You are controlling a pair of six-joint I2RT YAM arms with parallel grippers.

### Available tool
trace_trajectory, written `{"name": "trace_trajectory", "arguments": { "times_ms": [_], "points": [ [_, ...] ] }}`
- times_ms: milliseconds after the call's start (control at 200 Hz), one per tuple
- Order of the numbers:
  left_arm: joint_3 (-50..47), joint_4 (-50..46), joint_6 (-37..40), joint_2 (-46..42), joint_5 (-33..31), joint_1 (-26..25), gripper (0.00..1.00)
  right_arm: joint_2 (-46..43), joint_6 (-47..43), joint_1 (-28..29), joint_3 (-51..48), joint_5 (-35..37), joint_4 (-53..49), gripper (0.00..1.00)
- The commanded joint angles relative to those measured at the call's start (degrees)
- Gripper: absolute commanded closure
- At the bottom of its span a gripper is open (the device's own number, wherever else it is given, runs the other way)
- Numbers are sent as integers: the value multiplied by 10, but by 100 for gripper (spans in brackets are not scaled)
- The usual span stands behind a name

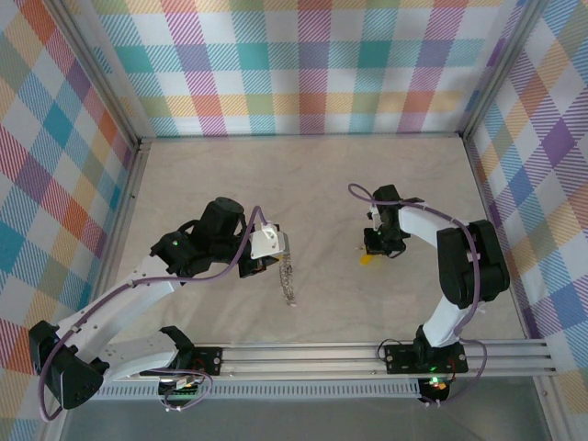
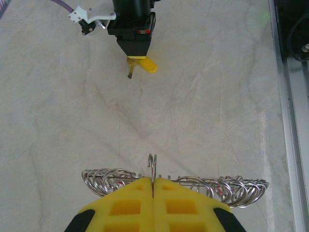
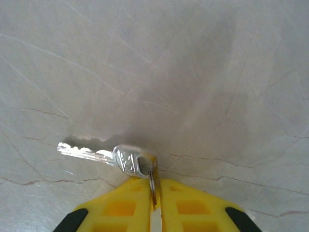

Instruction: Put the keys on the keyring

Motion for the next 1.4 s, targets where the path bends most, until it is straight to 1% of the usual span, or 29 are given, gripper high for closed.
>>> {"name": "trace_trajectory", "arguments": {
  "times_ms": [0,70,135,265,445,655,715,765,845,895,990,1090,1150,1220,1325,1395],
  "points": [
    [15,17,-9,-1,16,8,100,-7,-4,4,-1,4,-1,82],
    [16,16,-9,0,16,7,100,-9,-3,4,-2,6,1,77],
    [17,16,-9,1,16,7,100,-12,-2,3,-3,9,5,77],
    [17,15,-8,3,17,7,100,-15,-3,4,-2,8,9,78],
    [16,15,-9,2,17,7,100,-8,-1,4,-2,8,11,84],
    [15,14,-9,1,16,7,100,-10,0,4,-6,9,16,84],
    [15,14,-10,2,17,7,100,-11,0,4,-4,10,16,81],
    [15,14,-10,2,17,7,100,-12,-1,4,-4,13,17,76],
    [16,14,-11,2,18,7,100,-12,0,5,-2,13,18,75],
    [15,16,-12,4,19,7,100,-12,0,5,-1,12,18,77],
    [16,16,-13,4,21,7,100,-10,0,5,1,11,16,83],
    [16,16,-13,4,20,7,100,-7,1,6,1,11,15,85],
    [16,16,-13,4,20,7,100,-7,1,7,0,11,15,87],
    [16,15,-13,5,20,8,100,-8,2,7,0,11,15,89],
    [17,15,-13,5,21,7,100,-12,1,9,0,11,14,88],
    [17,14,-13,6,21,7,100,-14,0,9,1,8,12,83]
  ]
}}
